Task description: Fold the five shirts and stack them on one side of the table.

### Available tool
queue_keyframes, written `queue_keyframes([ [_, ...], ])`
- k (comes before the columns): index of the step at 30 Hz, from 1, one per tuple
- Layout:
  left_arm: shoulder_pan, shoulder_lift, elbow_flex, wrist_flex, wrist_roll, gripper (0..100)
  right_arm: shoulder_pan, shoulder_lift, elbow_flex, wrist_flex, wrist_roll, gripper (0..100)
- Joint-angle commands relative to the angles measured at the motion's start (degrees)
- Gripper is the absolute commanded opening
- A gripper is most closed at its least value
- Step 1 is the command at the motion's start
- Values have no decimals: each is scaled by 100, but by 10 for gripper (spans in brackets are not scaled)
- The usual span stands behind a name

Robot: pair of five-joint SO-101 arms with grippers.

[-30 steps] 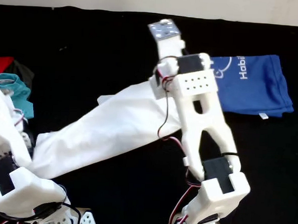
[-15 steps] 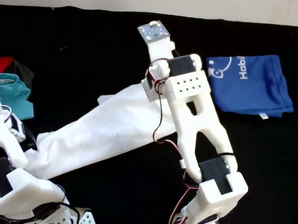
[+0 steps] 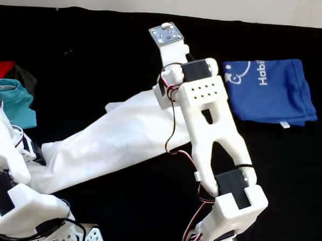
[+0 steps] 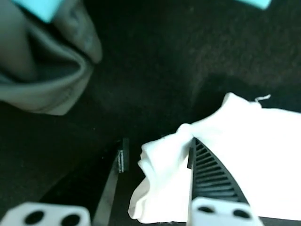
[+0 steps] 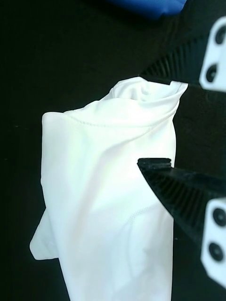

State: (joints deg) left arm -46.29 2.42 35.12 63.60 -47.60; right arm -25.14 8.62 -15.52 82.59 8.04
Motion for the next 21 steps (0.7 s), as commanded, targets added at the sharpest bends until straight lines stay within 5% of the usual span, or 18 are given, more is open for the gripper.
queue_keyframes([
  [1,347,-4,330,-26,-114,107,-66,-13,-242,-4,-44,252],
  [3,426,-13,312,-26,62,0,-66,-13,-233,-4,-44,252],
  [7,409,-13,-127,273,352,8,-66,84,-180,-4,-53,252],
  [13,242,-13,-1657,1767,369,9,-48,673,-207,-75,-70,252],
  [21,4,-13,-3688,3543,369,9,-356,1648,-2466,-119,-431,299],
])
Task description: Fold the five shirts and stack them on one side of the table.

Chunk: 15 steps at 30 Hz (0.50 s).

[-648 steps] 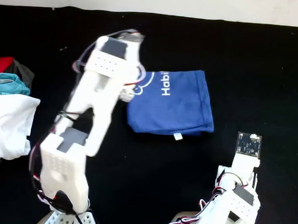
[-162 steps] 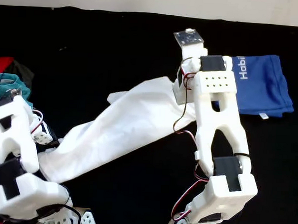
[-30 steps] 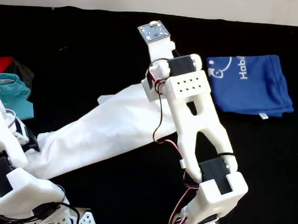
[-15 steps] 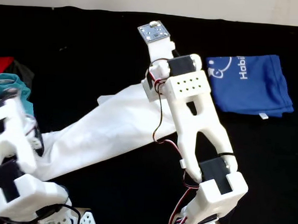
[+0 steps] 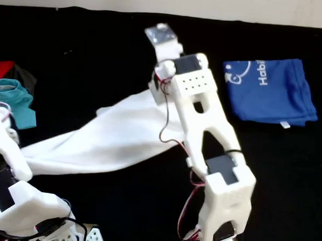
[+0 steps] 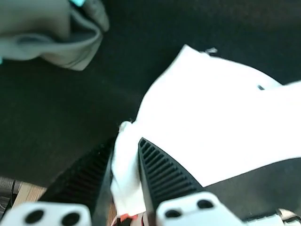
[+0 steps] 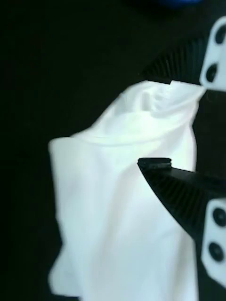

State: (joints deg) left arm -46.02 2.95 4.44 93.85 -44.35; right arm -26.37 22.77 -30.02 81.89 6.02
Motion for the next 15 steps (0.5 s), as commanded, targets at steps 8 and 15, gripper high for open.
queue_keyframes([
  [8,-4,-57,-585,624,44,9,-1138,2070,-2290,-66,-378,385],
  [15,92,-57,-646,598,44,9,-1279,3424,-3266,365,-352,368],
])
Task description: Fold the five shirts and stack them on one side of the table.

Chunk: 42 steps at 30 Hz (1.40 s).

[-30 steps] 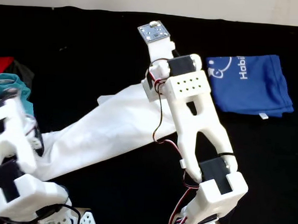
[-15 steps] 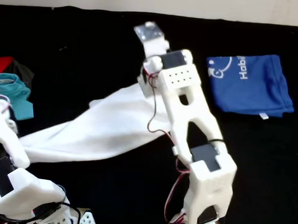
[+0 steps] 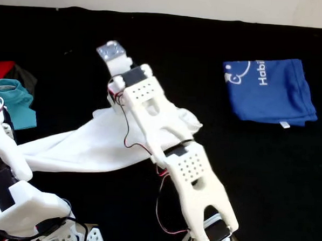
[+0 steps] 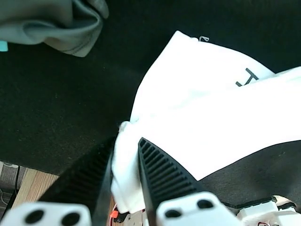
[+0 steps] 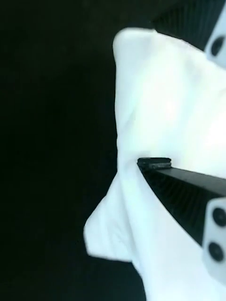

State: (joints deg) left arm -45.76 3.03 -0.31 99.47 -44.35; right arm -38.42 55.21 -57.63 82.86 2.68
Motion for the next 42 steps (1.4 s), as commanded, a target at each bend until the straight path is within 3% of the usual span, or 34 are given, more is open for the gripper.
queue_keyframes([
  [1,101,-66,-171,-26,44,9,-75,295,-620,444,-18,340],
  [6,330,-66,-171,-255,53,9,48,734,-1059,963,-9,0],
  [9,541,-48,-171,-264,141,9,233,804,-1253,1059,-9,26],
  [16,901,-75,-207,-695,1284,9,848,549,-2651,1560,501,6],
  [20,1059,-66,-954,-598,1908,8,1218,163,-3626,1815,703,6],
  [26,1569,-75,-3073,132,1996,8,1684,-875,-3960,1341,1064,6],
  [30,1648,-75,-4391,158,2004,8,2000,-1754,-3952,769,1064,6],
  [34,1622,-136,-5270,176,2013,8,2070,-2413,-3952,866,1064,6],
  [39,1648,-954,-5367,176,2013,8,2062,-2958,-3952,1543,1064,6],
  [42,1648,-1552,-4822,176,1996,8,2088,-3090,-3943,1833,1037,6],
])
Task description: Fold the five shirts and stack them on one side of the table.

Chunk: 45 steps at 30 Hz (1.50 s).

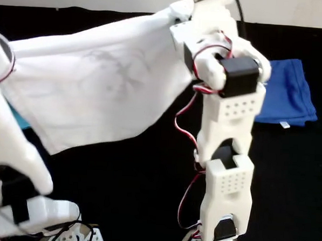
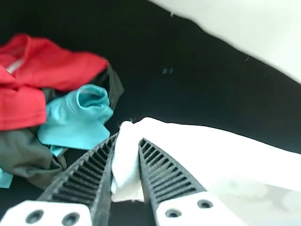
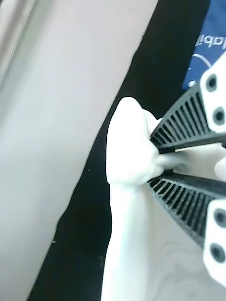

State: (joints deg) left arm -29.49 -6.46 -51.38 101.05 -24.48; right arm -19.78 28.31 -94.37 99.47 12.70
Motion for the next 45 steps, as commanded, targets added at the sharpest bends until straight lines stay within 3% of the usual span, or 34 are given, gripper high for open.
queue_keyframes([
  [1,13,-787,629,18,-9,8,321,-426,-268,171,35,6],
  [4,13,-1323,2009,18,-26,8,418,-488,-189,180,35,6],
  [8,31,-1851,3644,0,-123,8,426,-1095,1042,189,-70,6],
  [16,268,-2615,5552,-9,-642,8,409,-4119,7099,92,-519,6],
  [21,268,-2703,6316,-18,-651,8,681,-5745,10712,-760,-484,6],
  [27,268,-2703,7609,-369,-862,8,760,-7134,13877,-1754,651,9],
  [31,268,-2703,8163,-633,-888,8,760,-7635,14492,-1622,1301,19],
  [37,268,-2703,8268,-730,-897,8,734,-7758,14070,-505,2004,248],
  [42,268,-2703,8286,-756,-897,8,734,-7741,12488,92,2092,259],
  [45,268,-2703,8295,-756,-879,8,743,-7635,11969,-435,1899,259],
])
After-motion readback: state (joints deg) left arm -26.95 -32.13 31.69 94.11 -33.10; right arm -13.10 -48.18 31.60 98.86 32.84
